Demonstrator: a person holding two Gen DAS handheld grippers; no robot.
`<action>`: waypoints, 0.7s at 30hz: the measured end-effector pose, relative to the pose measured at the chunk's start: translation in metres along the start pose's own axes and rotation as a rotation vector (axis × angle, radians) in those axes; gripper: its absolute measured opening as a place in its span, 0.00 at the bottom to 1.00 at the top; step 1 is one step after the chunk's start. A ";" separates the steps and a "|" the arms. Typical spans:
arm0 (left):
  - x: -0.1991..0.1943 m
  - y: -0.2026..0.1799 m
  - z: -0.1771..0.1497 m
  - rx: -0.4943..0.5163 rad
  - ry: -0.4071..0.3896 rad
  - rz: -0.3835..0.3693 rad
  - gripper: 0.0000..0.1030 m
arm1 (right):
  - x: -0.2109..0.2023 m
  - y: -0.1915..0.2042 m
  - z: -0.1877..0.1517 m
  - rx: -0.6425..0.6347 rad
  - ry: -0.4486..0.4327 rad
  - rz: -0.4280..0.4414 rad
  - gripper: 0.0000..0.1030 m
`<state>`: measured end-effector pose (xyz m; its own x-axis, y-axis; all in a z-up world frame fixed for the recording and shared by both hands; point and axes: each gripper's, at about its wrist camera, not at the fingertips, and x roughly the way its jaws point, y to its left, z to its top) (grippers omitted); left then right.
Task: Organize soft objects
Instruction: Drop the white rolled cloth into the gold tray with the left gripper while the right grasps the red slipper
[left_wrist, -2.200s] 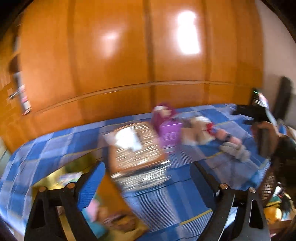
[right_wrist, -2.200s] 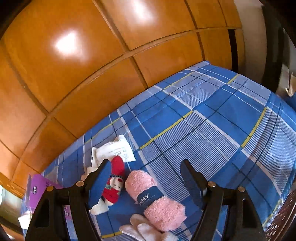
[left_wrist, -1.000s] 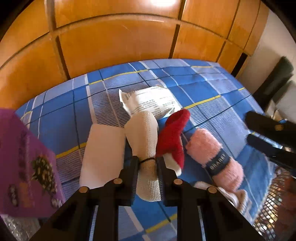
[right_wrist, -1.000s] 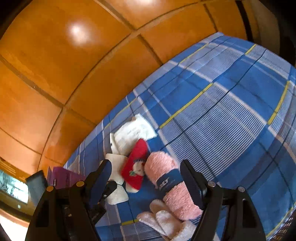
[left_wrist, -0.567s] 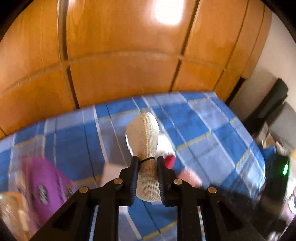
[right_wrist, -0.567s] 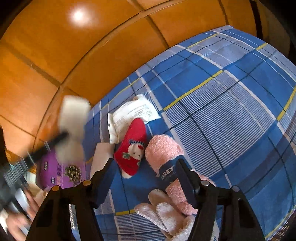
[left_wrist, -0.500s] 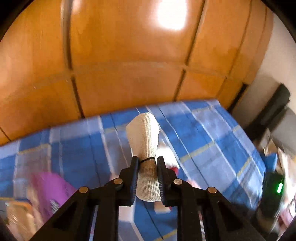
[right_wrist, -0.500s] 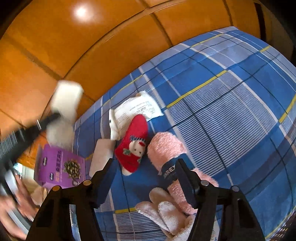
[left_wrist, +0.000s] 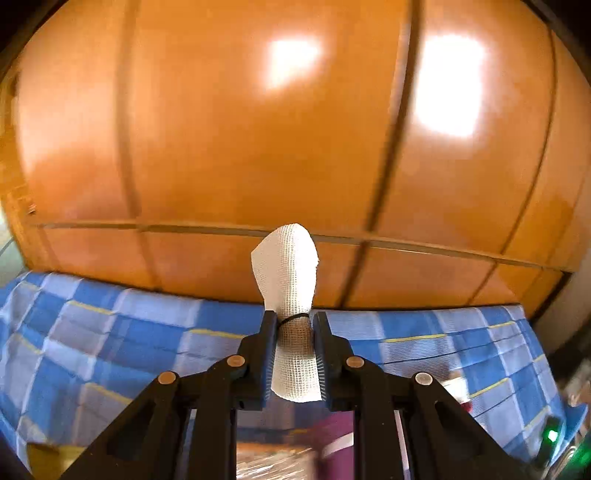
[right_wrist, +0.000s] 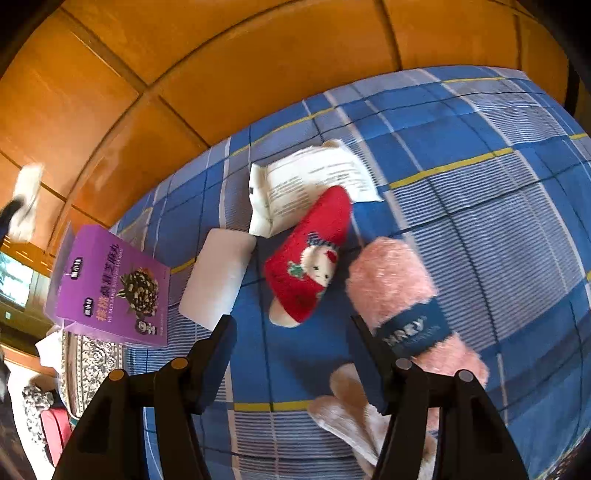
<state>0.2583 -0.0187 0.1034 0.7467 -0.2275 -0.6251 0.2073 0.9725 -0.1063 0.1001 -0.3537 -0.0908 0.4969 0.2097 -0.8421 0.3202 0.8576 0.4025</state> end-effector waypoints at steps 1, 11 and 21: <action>-0.008 0.014 -0.007 -0.007 -0.009 0.013 0.19 | 0.004 0.003 0.003 -0.005 0.007 -0.019 0.60; -0.081 0.121 -0.112 -0.154 0.000 0.061 0.19 | 0.029 0.001 0.027 0.073 -0.002 -0.128 0.60; -0.117 0.191 -0.219 -0.329 0.068 0.167 0.19 | 0.055 0.022 0.024 -0.105 0.014 -0.229 0.30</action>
<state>0.0721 0.2048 -0.0132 0.7073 -0.0713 -0.7034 -0.1358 0.9627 -0.2341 0.1540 -0.3345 -0.1194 0.4097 0.0097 -0.9122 0.3372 0.9275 0.1613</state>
